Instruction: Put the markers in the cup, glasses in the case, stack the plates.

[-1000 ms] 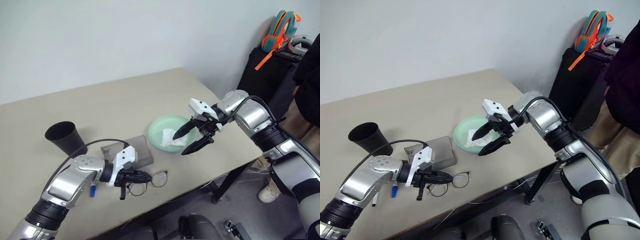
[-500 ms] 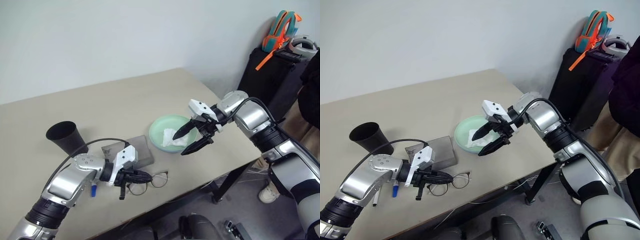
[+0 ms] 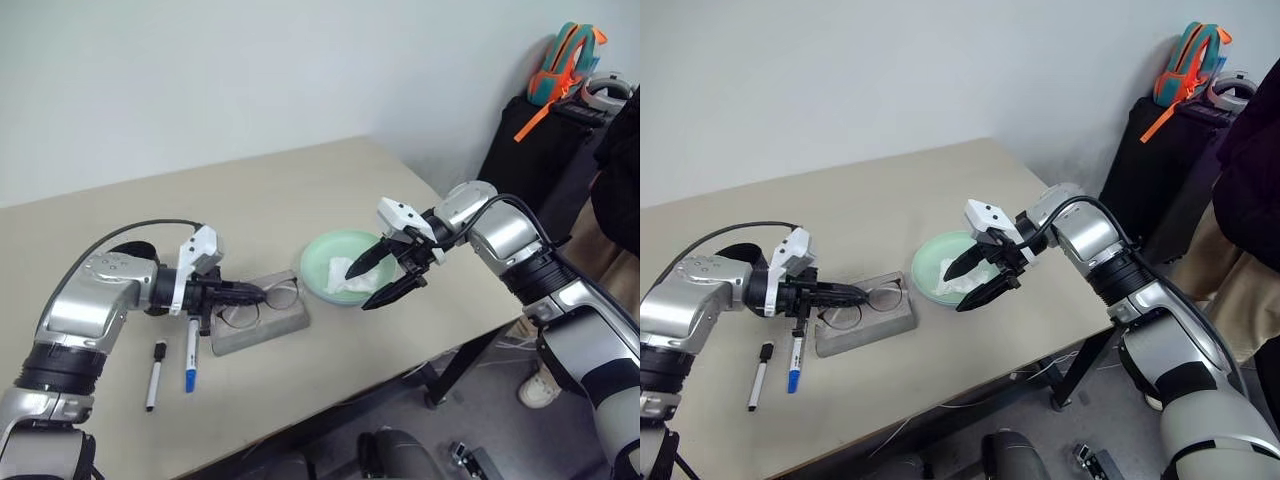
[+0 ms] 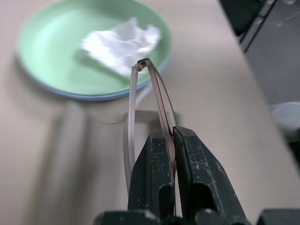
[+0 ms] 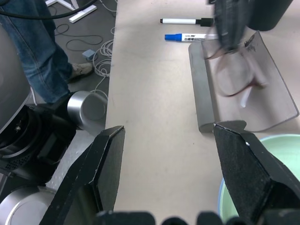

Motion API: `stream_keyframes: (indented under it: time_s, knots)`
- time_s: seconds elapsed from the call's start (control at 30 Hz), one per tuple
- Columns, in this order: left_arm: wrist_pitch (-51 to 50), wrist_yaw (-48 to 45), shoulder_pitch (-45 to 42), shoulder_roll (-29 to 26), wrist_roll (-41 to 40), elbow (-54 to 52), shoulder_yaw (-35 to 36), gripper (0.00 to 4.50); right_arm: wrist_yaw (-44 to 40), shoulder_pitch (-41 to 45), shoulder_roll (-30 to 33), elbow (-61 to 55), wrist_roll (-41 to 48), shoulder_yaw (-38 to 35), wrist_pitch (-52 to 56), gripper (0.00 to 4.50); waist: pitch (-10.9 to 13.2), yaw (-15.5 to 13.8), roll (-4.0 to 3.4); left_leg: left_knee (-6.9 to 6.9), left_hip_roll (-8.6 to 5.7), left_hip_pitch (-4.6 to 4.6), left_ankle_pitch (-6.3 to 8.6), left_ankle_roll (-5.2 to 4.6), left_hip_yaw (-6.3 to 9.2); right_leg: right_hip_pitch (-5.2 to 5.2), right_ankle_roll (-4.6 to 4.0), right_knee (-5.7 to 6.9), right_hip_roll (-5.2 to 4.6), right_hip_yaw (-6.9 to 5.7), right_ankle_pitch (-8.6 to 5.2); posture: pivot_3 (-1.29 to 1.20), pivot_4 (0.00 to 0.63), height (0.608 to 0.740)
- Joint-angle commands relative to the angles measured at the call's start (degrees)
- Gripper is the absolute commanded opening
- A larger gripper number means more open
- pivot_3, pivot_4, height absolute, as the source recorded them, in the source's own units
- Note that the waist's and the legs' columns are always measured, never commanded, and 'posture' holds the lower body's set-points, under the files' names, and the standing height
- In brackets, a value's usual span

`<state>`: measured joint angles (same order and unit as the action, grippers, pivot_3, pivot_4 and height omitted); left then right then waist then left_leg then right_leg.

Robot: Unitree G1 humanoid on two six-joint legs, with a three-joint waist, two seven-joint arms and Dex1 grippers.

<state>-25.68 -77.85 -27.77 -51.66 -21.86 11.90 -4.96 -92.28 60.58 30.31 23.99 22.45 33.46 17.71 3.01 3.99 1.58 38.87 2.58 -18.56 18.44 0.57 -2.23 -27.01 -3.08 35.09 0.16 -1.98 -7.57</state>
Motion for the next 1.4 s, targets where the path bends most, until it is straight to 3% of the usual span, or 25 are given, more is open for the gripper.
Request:
stream_keyframes:
  time_s: [0.03,0.47,0.83,1.27,1.4]
  knots:
    - [6.4,0.0,-2.9,1.8,3.2,3.9,-0.2,0.05,-0.2,1.1,0.2,-1.8,1.0,-0.9,0.0,3.25,0.0,0.0,0.01,0.01,-0.03,0.00,0.00,-0.01,0.01,0.02,0.00,0.00,0.00,0.05,0.00,0.00,0.000,0.738]
    - [14.0,-1.6,2.9,4.7,7.6,4.6,-2.9,0.05,-0.2,0.3,1.0,-3.7,0.9,-1.6,1.3,3.25,0.0,0.0,0.03,0.22,-0.31,0.00,0.27,-0.48,-0.28,0.03,0.02,0.08,0.20,1.08,0.01,0.00,0.000,0.738]
    - [6.7,-5.5,8.4,1.6,5.7,-2.4,-2.9,0.05,-0.2,0.4,0.6,-3.3,0.4,-1.4,1.0,3.25,0.0,0.1,0.06,0.30,-0.34,0.06,0.27,-0.50,-0.29,0.03,0.01,0.26,0.26,1.24,0.00,0.00,0.000,0.738]
    - [5.0,-6.2,4.5,2.2,6.5,-0.4,-2.8,0.05,-0.2,-0.1,-0.2,-3.5,-0.4,-1.8,0.9,3.25,0.0,0.1,0.07,0.48,-0.35,0.09,0.26,-0.52,-0.25,0.03,0.01,0.51,0.29,1.26,-0.01,0.00,0.000,0.738]
    - [4.7,-5.9,3.3,2.7,6.6,0.4,-2.7,1.02,-0.2,-0.1,-0.3,-3.1,-0.8,-2.0,0.6,3.25,0.0,0.1,0.07,0.50,-0.36,0.08,0.26,-0.52,-0.25,0.03,0.01,0.51,0.29,1.26,-0.01,0.00,0.000,0.738]
